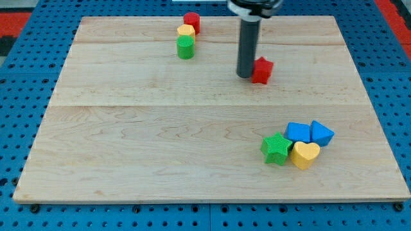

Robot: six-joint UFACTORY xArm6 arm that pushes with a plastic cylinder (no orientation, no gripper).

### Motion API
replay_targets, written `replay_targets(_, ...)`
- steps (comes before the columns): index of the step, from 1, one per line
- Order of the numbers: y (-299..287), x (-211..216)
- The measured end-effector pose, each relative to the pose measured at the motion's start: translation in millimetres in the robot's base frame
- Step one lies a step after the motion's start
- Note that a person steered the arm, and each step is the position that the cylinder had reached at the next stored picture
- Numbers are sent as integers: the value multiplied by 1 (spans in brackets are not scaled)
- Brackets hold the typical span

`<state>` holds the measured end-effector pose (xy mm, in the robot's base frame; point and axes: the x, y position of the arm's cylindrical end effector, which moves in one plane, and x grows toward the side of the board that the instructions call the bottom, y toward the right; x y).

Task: Move the hexagon and green circle towards the right

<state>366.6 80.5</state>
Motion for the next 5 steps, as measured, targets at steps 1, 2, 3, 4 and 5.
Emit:
replay_targets(1,-92,0)
replay_targets(2,-203,-29)
replay_targets(3,-228,-81)
replay_targets(4,-193,-108)
replay_targets(5,-161,-89)
